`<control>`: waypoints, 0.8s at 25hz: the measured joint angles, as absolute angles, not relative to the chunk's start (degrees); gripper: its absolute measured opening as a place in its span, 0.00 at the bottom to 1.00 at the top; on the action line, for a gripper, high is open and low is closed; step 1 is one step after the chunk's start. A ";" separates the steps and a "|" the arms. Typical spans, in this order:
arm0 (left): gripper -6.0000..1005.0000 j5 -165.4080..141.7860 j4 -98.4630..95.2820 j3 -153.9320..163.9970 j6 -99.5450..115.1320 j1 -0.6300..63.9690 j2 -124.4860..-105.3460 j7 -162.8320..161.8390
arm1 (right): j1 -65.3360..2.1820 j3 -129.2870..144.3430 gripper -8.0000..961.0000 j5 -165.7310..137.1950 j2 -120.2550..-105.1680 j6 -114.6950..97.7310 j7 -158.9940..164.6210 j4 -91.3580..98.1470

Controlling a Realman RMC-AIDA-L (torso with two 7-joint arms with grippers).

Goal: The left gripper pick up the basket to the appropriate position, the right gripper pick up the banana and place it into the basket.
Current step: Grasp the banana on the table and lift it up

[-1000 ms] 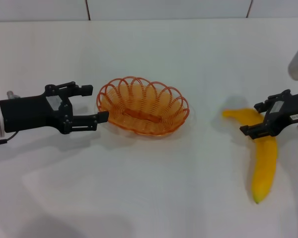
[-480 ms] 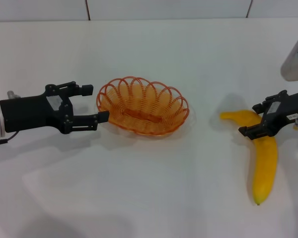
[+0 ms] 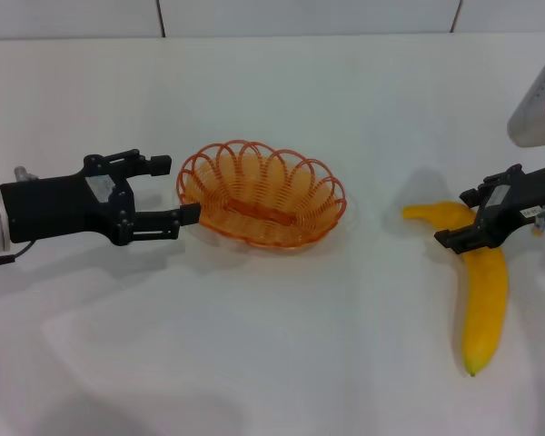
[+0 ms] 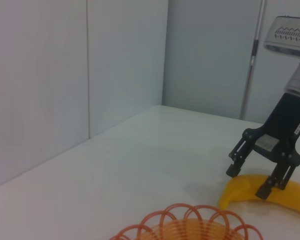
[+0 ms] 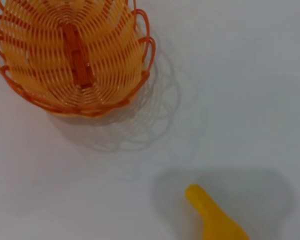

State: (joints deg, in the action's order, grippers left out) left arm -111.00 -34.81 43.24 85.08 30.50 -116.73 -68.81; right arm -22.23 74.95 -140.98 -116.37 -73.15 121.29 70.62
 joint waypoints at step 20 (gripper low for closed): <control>0.88 -110.96 -34.81 43.24 85.08 30.50 -116.72 -68.81 | -22.85 74.97 0.70 -141.07 -116.27 -72.95 121.29 69.24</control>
State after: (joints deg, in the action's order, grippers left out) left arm -110.96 -34.81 43.24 85.08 30.50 -116.72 -68.81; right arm -22.85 74.97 -141.07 -116.27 -72.95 121.29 69.24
